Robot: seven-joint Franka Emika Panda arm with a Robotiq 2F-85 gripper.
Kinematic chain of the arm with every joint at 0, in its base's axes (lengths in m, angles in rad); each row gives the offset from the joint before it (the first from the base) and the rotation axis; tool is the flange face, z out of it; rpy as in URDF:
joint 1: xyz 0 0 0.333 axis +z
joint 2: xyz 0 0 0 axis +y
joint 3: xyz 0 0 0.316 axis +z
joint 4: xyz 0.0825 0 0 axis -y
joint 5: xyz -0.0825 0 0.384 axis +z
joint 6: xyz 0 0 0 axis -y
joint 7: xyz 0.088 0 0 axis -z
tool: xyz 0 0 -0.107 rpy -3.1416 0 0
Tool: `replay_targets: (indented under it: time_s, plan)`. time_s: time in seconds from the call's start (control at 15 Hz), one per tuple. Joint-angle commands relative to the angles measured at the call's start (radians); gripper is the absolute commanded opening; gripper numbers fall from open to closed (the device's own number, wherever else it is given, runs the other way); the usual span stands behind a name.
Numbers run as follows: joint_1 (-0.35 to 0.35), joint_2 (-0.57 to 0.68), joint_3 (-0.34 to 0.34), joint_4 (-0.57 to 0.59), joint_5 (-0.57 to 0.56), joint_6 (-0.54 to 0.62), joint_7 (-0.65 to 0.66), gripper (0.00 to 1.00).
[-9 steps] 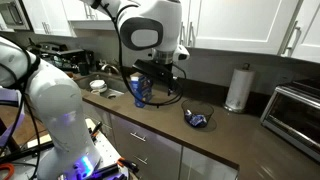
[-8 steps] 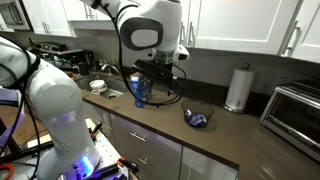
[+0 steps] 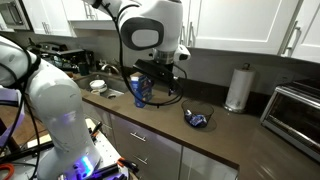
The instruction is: Pick two blue packs out of the basket and put them on the counter
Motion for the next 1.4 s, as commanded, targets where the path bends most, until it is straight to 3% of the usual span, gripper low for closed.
replay_targets:
  time_s: [0.0, 0.33, 0.73, 1.0, 1.33]
  plan:
    - [-0.006, 0.124, 0.015, 0.068, 0.041, 0.055, -0.031, 1.0]
    - [0.025, 0.329, 0.022, 0.175, 0.064, 0.21, -0.059, 1.0]
    - [0.081, 0.57, 0.045, 0.309, 0.344, 0.327, -0.217, 1.0]
    - [0.007, 0.721, 0.139, 0.417, 0.501, 0.311, -0.345, 1.0]
    - [-0.112, 0.878, 0.287, 0.519, 0.534, 0.325, -0.329, 1.0]
